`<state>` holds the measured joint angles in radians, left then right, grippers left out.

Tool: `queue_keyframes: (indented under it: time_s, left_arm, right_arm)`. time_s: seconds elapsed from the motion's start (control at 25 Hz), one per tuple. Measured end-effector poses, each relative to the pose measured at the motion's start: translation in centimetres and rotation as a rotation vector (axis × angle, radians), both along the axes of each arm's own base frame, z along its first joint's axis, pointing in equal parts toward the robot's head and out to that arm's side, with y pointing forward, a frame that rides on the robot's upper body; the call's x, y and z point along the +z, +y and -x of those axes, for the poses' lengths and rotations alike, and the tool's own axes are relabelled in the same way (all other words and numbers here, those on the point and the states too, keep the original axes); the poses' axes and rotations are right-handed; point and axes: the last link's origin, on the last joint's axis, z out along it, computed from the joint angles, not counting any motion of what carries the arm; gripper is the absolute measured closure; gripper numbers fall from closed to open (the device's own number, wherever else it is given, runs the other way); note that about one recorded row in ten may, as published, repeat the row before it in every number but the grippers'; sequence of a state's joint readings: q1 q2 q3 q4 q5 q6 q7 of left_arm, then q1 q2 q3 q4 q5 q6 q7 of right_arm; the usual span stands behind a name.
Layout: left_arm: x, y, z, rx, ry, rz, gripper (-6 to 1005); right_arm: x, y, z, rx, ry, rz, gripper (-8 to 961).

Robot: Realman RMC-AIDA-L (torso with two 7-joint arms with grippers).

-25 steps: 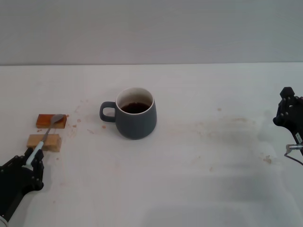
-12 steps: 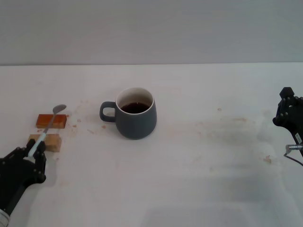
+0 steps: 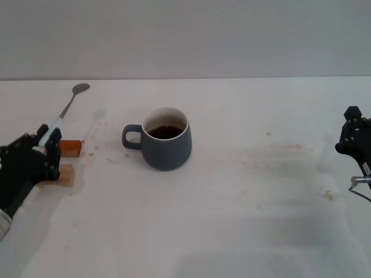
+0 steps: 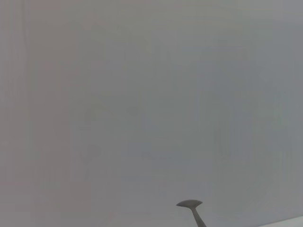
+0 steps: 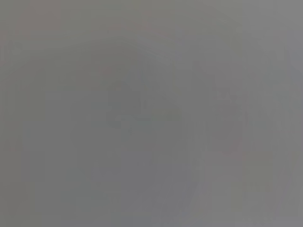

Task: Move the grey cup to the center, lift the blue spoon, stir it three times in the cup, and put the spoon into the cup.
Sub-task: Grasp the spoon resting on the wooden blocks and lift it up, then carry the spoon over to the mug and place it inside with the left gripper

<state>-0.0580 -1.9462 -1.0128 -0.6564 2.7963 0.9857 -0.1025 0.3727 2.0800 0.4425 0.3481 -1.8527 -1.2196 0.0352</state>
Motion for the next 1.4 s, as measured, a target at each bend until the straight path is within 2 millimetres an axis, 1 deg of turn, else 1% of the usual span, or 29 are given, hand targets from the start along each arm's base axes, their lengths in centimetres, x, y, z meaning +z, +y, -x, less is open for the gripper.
queue_keyframes:
  time_s: [0.12,0.16,0.2,0.32,0.4,0.44,0.52,0.56,0.6,0.72,0.76,0.8,0.84,0.88,0.92,0.96,1.0,1.04,1.12,1.16,1.2,1.32,1.36,1.4]
  left_arm:
    - [1.0,1.2,-0.9,-0.006,0.031,0.011,819]
    - [1.9,2.0,-1.6,0.0,0.055,0.015,819]
    - [1.9,2.0,-1.6,0.0,0.055,0.015,819]
    - [3.2,3.0,-2.9,0.001,0.084,0.031,819]
    - [3.4,3.1,-3.3,-0.004,0.09,0.033,819]
    - [3.9,3.4,-4.3,-0.007,0.115,0.044,819]
    - [4.1,3.7,-5.1,-0.004,0.142,0.056,820]
    - [4.3,3.9,-5.9,0.002,0.169,0.065,820]
    - [4.3,3.9,-5.9,0.002,0.169,0.065,820]
    - [4.4,4.4,-6.9,0.016,0.231,0.075,820]
    - [4.5,4.6,-7.8,0.015,0.268,0.078,820]
    - [4.5,4.6,-7.8,0.015,0.268,0.078,820]
    - [4.6,4.6,-8.7,0.009,0.291,0.084,820]
    - [4.6,4.6,-8.7,0.009,0.291,0.084,820]
    - [4.6,4.6,-9.2,0.004,0.299,0.087,820]
    - [5.0,4.6,-10.2,0.006,0.319,0.093,820]
    - [5.0,4.6,-10.2,0.006,0.319,0.093,820]
    - [5.2,4.7,-10.6,0.006,0.326,0.093,820]
    - [5.6,4.8,-11.5,0.007,0.351,0.097,820]
    - [5.9,4.7,-12.5,-0.001,0.373,0.099,820]
    - [5.9,4.7,-12.5,-0.001,0.373,0.099,819]
    - [6.3,4.5,-13.9,-0.018,0.399,0.096,819]
    - [6.4,4.4,-14.8,-0.038,0.417,0.087,819]
    - [6.4,4.4,-14.8,-0.038,0.417,0.087,819]
  right_arm:
    - [0.0,0.0,0.0,-0.001,0.0,-0.002,955]
    - [0.1,0.0,-0.1,-0.002,-0.001,-0.003,955]
    - [0.1,0.0,-0.1,-0.002,-0.001,-0.003,955]
    - [0.1,0.0,-0.2,-0.007,-0.002,-0.006,955]
    - [0.2,0.0,-0.3,-0.01,-0.003,-0.007,955]
    - [0.2,0.0,-0.3,-0.011,-0.004,-0.008,955]
    - [0.2,-0.1,-0.4,-0.012,-0.004,-0.008,955]
    - [0.2,-0.1,-0.4,-0.014,-0.003,-0.009,955]
    - [0.2,-0.1,-0.4,-0.014,-0.003,-0.009,955]
    - [0.2,-0.1,-0.4,-0.014,-0.003,-0.009,955]
    - [0.2,-0.1,-0.4,-0.014,-0.003,-0.009,955]
    - [0.2,-0.1,-0.4,-0.014,-0.003,-0.009,955]
    - [0.2,-0.1,-0.4,-0.015,-0.003,-0.009,955]
    - [0.2,-0.1,-0.4,-0.015,-0.002,-0.01,955]
    - [0.2,-0.2,-0.4,-0.016,-0.002,-0.01,955]
    - [0.2,-0.2,-0.5,-0.016,-0.002,-0.01,955]
    - [0.2,-0.2,-0.5,-0.016,-0.002,-0.01,955]
    - [0.2,-0.2,-0.5,-0.016,-0.003,-0.01,955]
    - [0.2,-0.2,-0.5,-0.016,-0.002,-0.01,955]
    - [0.2,-0.2,-0.5,-0.016,-0.002,-0.01,955]
    - [0.2,-0.2,-0.5,-0.016,-0.002,-0.01,955]
    - [0.3,-0.2,-0.5,-0.016,-0.004,-0.01,955]
    - [0.3,-0.2,-0.6,-0.018,-0.006,-0.011,955]
    - [0.3,-0.2,-0.6,-0.018,-0.006,-0.011,955]
